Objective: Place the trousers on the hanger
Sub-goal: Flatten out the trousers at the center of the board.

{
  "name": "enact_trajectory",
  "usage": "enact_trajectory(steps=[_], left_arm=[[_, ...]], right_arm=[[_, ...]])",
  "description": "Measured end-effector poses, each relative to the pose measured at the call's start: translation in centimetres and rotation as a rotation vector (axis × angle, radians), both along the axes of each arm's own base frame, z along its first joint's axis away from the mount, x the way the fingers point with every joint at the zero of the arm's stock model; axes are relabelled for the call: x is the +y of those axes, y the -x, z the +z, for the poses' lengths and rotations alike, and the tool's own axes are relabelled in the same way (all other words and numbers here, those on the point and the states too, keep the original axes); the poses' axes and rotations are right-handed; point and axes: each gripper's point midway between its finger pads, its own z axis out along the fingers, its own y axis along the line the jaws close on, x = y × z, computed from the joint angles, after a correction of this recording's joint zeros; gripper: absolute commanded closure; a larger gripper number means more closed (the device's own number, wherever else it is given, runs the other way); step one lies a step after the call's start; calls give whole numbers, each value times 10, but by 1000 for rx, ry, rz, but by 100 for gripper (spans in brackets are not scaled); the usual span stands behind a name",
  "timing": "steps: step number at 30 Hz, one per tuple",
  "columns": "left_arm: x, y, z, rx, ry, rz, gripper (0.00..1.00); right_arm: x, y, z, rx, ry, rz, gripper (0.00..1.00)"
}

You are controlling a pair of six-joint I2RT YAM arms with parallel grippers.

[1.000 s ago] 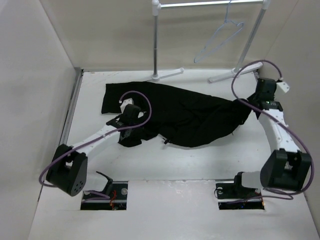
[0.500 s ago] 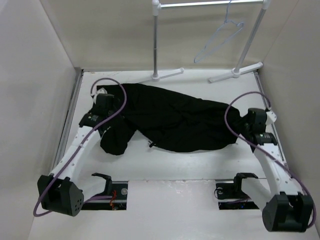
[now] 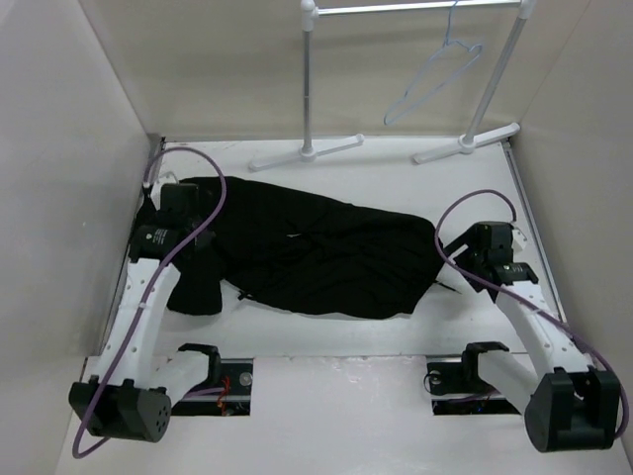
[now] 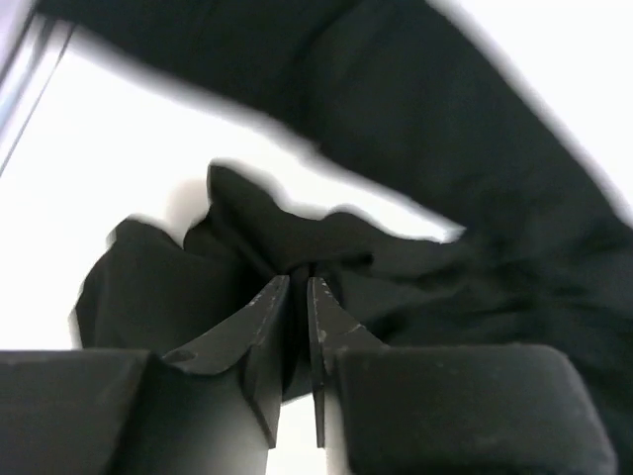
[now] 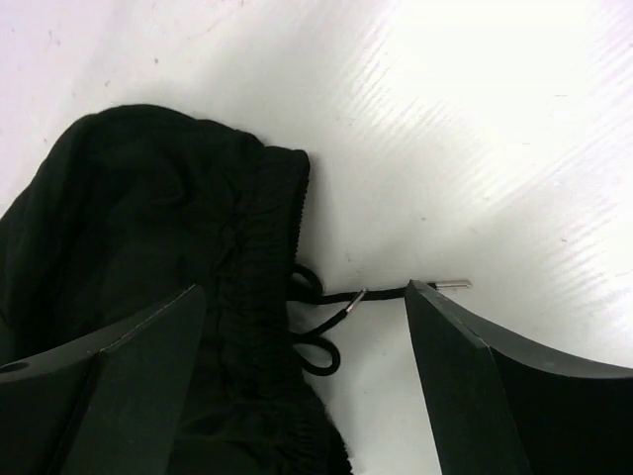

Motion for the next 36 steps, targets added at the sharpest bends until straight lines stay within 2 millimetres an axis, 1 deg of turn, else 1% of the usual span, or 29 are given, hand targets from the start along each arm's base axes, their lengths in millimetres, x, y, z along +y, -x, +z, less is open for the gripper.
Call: enact_trajectory(steps=[2, 4, 5, 7, 8, 9, 11, 12, 14, 15, 16, 17, 18, 20, 21, 22, 23, 24, 26, 27, 28, 29, 30, 31, 32, 33, 34, 35, 36], left_arm=[[11, 18, -45, 123, 11, 56, 92], [15, 34, -69, 201, 28, 87, 93], [17, 40, -76, 221, 36, 100, 93], [18, 41, -76, 215, 46, 112, 92], [17, 39, -73, 199, 50, 111, 92], [16, 38, -71, 185, 55, 110, 92], [14, 36, -68, 166, 63, 108, 92], [13, 35, -67, 159, 67, 106, 92], [11, 34, -66, 149, 72, 101, 92], [11, 33, -65, 146, 73, 99, 92], [10, 33, -65, 144, 73, 97, 92], [10, 32, -65, 142, 73, 96, 93], [10, 32, -65, 140, 74, 96, 93], [10, 31, -64, 135, 75, 95, 93], [10, 30, -64, 131, 75, 94, 93], [9, 29, -64, 129, 75, 94, 93], [9, 27, -64, 128, 74, 90, 93], [8, 26, -65, 130, 73, 87, 93], [4, 23, -68, 144, 70, 74, 93], [2, 21, -70, 154, 68, 64, 93], [0, 19, -71, 162, 65, 55, 93], [-2, 17, -72, 171, 63, 44, 93], [-5, 15, -72, 178, 63, 30, 93], [-8, 12, -72, 181, 65, 17, 93], [-11, 9, -72, 181, 70, 3, 93], [-15, 7, -73, 183, 76, -12, 92], [-18, 6, -74, 186, 82, -23, 92], [-20, 6, -76, 191, 89, -34, 92], [-22, 4, -77, 193, 95, -41, 92]], right_arm=[[6, -6, -5, 17, -31, 26, 10], [15, -16, -8, 9, -62, 58, 8], [18, -22, -9, -2, -75, 69, 6], [20, -34, -11, -21, -85, 77, 7], [19, -39, -13, -18, -90, 75, 10], [17, -45, -16, -8, -97, 67, 16], [10, -57, -27, 18, -116, 32, 22], [6, -59, -34, 34, -121, 14, 27], [2, -57, -47, 66, -135, -20, 32], [2, -57, -51, 78, -141, -28, 42], [2, -57, -54, 87, -146, -30, 61], [3, -58, -57, 92, -155, -32, 76], [5, -59, -62, 104, -166, -35, 85], [6, -63, -67, 120, -198, -48, 92], [4, -67, -66, 115, -210, -56, 94], [-5, -80, -58, 88, -222, -87, 96], [-8, -84, -55, 79, -222, -94, 96], [-19, -96, -46, 51, -222, -123, 96], [-48, -128, -18, -23, -205, -181, 94], [-63, -147, -1, -75, -192, -207, 87], [-83, -171, 22, -139, -169, -238, 66], [-94, -187, 38, -185, -151, -254, 44], [-107, -203, 55, -232, -128, -269, 27], [-117, -216, 71, -275, -106, -275, 16], [-126, -229, 88, -313, -78, -278, 11], [-129, -234, 97, -330, -61, -274, 11], [-128, -235, 103, -337, -48, -266, 11], [-124, -232, 105, -333, -38, -259, 11], [-117, -224, 105, -329, -29, -249, 13]])
